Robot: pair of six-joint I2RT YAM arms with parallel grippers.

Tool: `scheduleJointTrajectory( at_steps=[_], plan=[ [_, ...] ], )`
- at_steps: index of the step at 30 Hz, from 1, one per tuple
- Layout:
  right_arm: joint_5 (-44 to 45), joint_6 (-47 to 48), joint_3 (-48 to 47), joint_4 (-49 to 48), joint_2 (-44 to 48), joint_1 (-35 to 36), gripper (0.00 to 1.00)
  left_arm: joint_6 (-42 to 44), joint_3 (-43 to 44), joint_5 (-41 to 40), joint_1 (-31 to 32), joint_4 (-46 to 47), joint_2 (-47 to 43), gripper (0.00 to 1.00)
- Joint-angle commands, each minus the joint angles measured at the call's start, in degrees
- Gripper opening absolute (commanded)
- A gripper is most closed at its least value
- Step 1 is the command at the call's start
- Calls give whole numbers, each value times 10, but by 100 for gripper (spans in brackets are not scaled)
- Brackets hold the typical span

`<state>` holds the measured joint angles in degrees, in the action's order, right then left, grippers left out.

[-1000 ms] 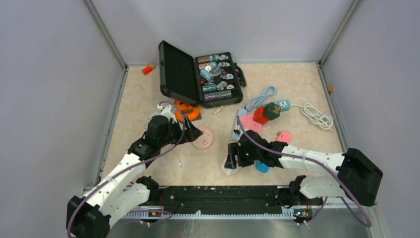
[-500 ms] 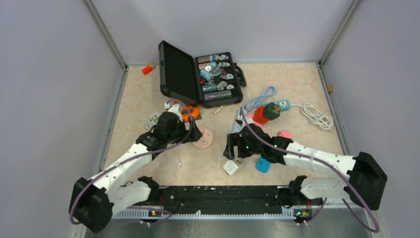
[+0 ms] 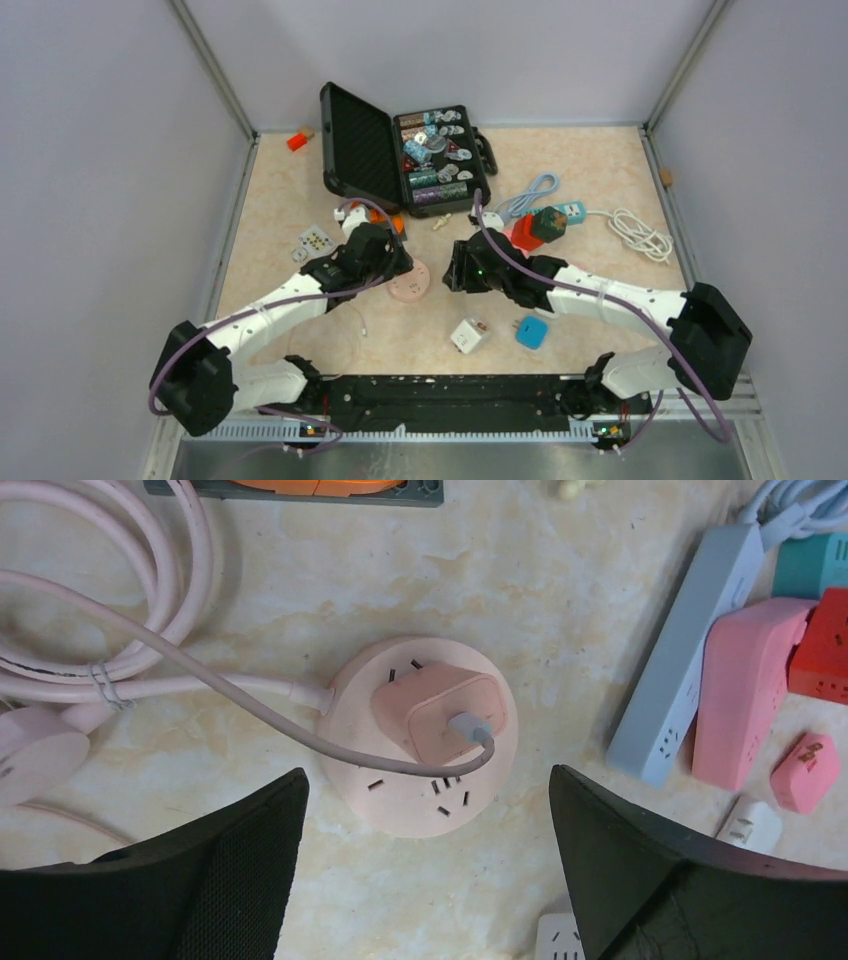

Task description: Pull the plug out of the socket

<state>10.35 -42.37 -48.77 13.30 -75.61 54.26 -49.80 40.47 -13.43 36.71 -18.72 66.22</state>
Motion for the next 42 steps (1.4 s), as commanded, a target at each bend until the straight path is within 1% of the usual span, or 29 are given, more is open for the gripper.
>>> scheduleJointTrajectory(
  at_steps=[1,3,6,9,11,14,18,21,24,26,30,34,37,42],
  plan=[
    [-7,-52,1,-54,-12,-12,44,-90,41,-78,19,-20,38,88],
    [-28,-51,7,-85,-14,-13,43,-94,54,-80,23,-23,54,86],
    [-46,-49,3,-102,-32,-25,42,-112,78,-101,30,-46,77,82],
    [-73,-59,1,-113,-54,-45,38,-128,101,-124,34,-71,100,77],
    [-73,-59,2,-124,-63,-49,36,-131,114,-131,35,-76,114,74],
    [-75,-55,-3,-129,-82,-49,35,-131,136,-125,38,-88,140,72],
    [-84,-51,-4,-161,-104,-49,34,-136,157,-130,43,-112,173,68],
    [-93,-48,-8,-176,-124,-50,33,-144,168,-136,46,-133,187,67],
    [-102,-44,-8,-196,-140,-50,32,-151,173,-140,48,-143,196,65],
    [-102,-43,-4,-211,-149,-50,32,-152,174,-136,48,-142,199,64],
    [-123,-43,-1,-231,-169,-49,34,-147,177,-120,49,-135,210,54],
    [-130,-39,-4,-249,-191,-50,37,-133,179,-106,49,-129,220,48],
    [-138,-35,-11,-253,-209,-50,38,-123,187,-105,49,-138,229,49],
    [-143,-41,-16,-256,-230,-50,36,-113,196,-105,49,-155,238,54]
  ],
)
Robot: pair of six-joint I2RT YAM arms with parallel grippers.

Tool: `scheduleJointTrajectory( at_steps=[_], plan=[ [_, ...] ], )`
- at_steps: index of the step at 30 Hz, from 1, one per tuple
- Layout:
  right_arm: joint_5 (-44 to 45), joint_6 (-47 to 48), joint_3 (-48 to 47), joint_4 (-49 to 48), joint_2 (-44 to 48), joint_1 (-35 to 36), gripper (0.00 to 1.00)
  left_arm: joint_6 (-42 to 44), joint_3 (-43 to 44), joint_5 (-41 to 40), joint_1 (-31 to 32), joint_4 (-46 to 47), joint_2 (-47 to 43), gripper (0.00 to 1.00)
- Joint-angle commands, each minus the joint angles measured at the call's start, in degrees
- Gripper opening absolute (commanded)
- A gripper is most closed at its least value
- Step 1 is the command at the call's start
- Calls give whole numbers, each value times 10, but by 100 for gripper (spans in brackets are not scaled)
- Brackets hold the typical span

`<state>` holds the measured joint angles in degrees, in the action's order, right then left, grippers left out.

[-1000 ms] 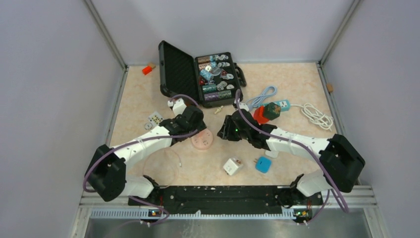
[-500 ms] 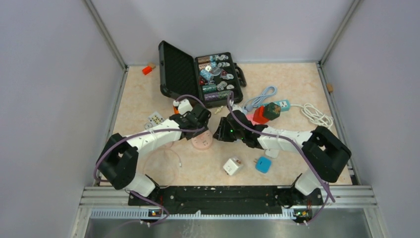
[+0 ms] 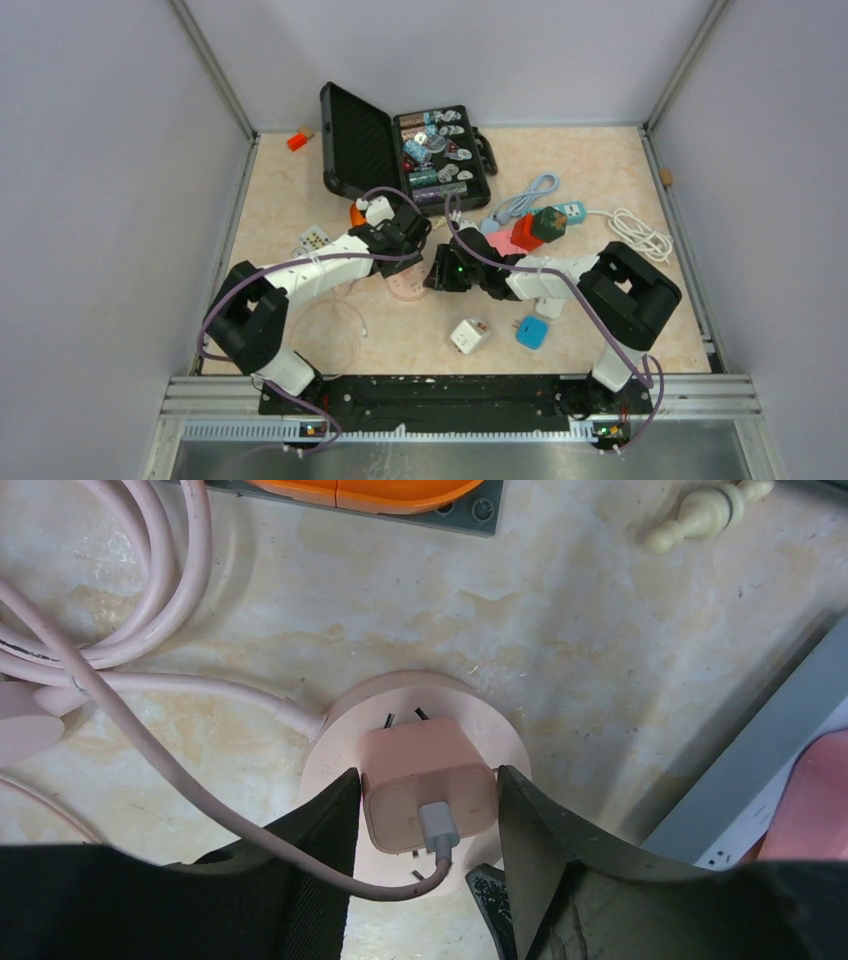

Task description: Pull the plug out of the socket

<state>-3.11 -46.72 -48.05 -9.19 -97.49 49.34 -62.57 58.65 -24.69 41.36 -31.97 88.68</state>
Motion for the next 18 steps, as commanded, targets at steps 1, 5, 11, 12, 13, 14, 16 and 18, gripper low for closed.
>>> scheduleJointTrajectory(
  at_steps=[1,5,11,12,13,14,16,18],
  plan=[
    [-8,1,-23,-29,-15,-1,36,17,15,9,2,-25,15,56],
    [1,-2,-31,-12,-26,0,34,25,23,9,2,-35,26,63],
    [4,-3,-35,2,-39,1,31,31,36,-4,2,-47,29,48],
    [1,-3,-37,6,-43,2,31,33,37,-6,2,-49,26,46],
    [-4,-1,-39,9,-46,3,31,36,40,-6,2,-51,22,44],
    [-6,1,-42,14,-48,5,31,40,43,-2,2,-53,19,42],
    [0,7,-50,28,-52,12,30,51,48,6,2,-54,10,39],
    [3,12,-60,46,-57,18,30,61,51,18,2,-54,3,37]
  ],
)
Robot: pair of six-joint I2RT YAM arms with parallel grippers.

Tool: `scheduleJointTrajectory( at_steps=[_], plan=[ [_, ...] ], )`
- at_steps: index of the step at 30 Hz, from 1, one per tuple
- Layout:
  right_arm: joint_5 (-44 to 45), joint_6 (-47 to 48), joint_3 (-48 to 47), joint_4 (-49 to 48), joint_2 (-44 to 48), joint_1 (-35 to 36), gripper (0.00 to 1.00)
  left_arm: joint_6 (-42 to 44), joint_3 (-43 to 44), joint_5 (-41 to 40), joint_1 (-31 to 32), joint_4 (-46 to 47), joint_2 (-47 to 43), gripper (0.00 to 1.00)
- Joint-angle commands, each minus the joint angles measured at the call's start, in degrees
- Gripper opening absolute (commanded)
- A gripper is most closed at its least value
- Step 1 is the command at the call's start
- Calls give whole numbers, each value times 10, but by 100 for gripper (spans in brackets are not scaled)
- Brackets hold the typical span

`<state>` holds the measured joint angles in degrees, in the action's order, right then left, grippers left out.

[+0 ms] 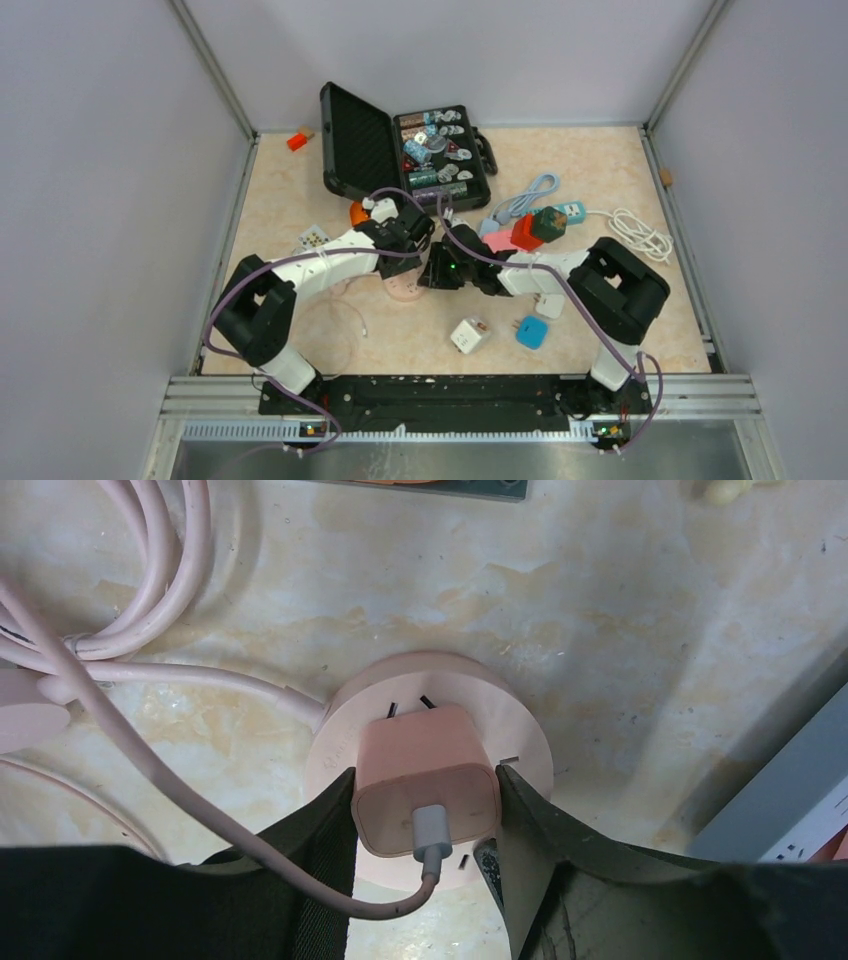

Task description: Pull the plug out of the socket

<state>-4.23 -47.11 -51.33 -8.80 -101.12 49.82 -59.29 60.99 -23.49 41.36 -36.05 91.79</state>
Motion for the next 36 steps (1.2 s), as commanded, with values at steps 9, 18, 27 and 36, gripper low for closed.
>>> scheduleJointTrajectory(
  at_steps=[9,18,27,36],
  plan=[
    [57,6,-69,132,-48,36,28,66,-5,36,-1,6,-56,31],
    [74,-11,-71,136,-51,36,26,100,-57,86,-44,31,-100,30],
    [30,-5,-92,72,-55,37,27,100,-62,92,-51,38,-94,38],
    [24,-12,-86,64,-56,31,28,83,-46,26,-51,13,-52,70]
  ],
)
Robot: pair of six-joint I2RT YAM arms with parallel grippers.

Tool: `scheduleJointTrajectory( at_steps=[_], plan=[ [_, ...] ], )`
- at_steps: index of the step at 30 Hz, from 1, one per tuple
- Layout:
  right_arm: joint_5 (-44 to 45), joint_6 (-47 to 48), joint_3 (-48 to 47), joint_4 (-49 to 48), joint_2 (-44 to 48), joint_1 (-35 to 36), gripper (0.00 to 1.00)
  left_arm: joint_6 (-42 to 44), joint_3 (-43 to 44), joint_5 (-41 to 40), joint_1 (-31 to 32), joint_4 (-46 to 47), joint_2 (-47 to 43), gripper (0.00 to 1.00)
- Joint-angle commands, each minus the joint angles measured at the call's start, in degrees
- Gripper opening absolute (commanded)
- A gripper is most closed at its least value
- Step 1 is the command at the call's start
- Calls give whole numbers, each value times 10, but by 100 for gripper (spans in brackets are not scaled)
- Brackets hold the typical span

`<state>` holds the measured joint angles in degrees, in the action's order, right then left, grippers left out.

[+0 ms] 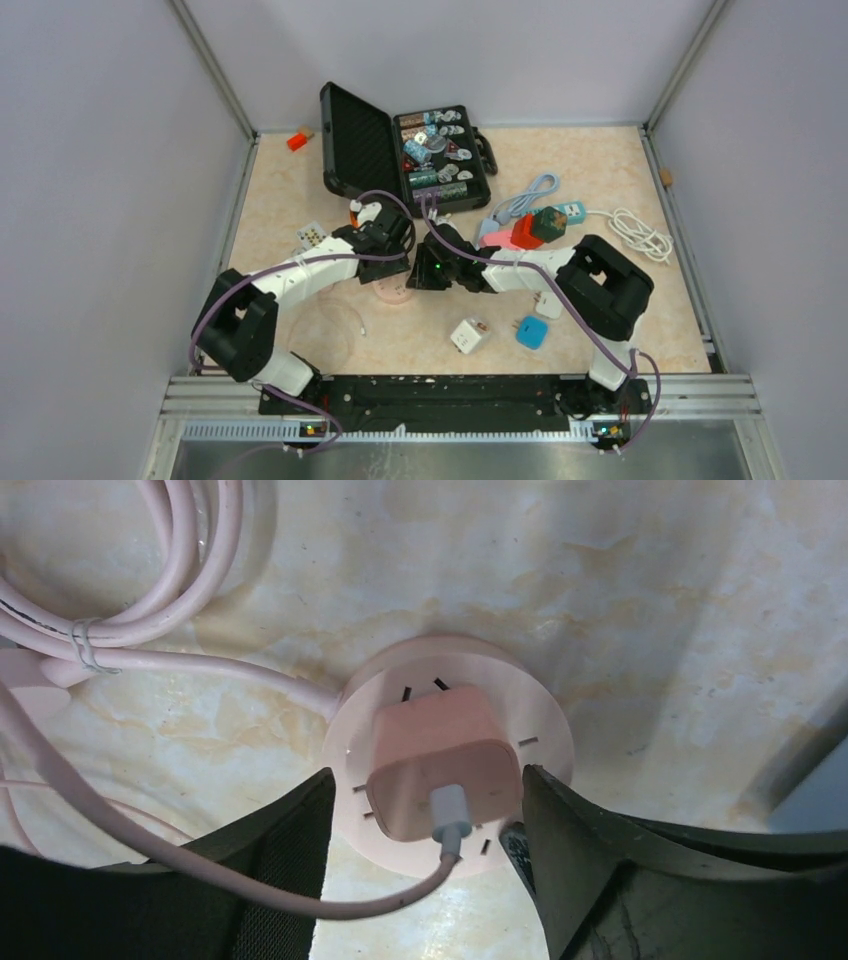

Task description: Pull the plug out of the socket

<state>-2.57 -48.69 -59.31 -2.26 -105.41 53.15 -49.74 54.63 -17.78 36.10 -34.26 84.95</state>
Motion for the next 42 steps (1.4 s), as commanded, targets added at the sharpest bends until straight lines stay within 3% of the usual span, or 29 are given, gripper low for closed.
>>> scheduleJointTrajectory(
  at_steps=[1,5,13,21,26,31,36,38,42],
  plan=[
    [6,3,-6,-3,-14,-3,29,-16,19,-35,2,-3,19,71],
    [2,2,-4,-4,-15,-6,29,-26,24,-47,1,-2,25,72],
    [4,-1,-3,0,-18,-10,28,-25,42,-46,3,-18,16,42],
    [8,-16,-12,21,-39,-9,22,4,52,43,1,-28,-5,30],
    [-13,-23,-7,10,-25,-12,16,74,54,98,-6,-13,-3,26],
    [-52,-16,1,-38,-15,-27,25,97,46,108,-8,-7,-7,26],
    [-91,1,-5,-75,-28,-44,34,83,38,66,-8,-14,-6,30],
    [-94,6,-14,-67,-34,-45,34,78,38,42,-7,-17,-4,36],
    [-95,1,-17,-54,-44,-45,33,57,42,-7,-7,-17,7,59]
  ],
)
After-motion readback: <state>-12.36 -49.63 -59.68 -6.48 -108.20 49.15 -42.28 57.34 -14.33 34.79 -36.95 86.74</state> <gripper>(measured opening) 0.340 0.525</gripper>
